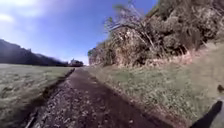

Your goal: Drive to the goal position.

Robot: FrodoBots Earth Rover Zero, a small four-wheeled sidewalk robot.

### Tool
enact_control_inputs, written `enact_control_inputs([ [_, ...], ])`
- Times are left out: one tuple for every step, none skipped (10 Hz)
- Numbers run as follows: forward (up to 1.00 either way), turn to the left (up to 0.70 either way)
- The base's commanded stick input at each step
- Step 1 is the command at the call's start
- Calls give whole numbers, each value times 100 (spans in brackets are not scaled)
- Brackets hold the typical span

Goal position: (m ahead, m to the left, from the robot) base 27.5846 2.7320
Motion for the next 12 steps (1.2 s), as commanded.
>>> enact_control_inputs([
  [85, 0],
  [85, 0],
  [85, 0],
  [85, 0],
  [85, 0],
  [85, 0],
  [85, 0],
  [85, 0],
  [85, 0],
  [85, 0],
  [85, 0],
  [85, 0],
])
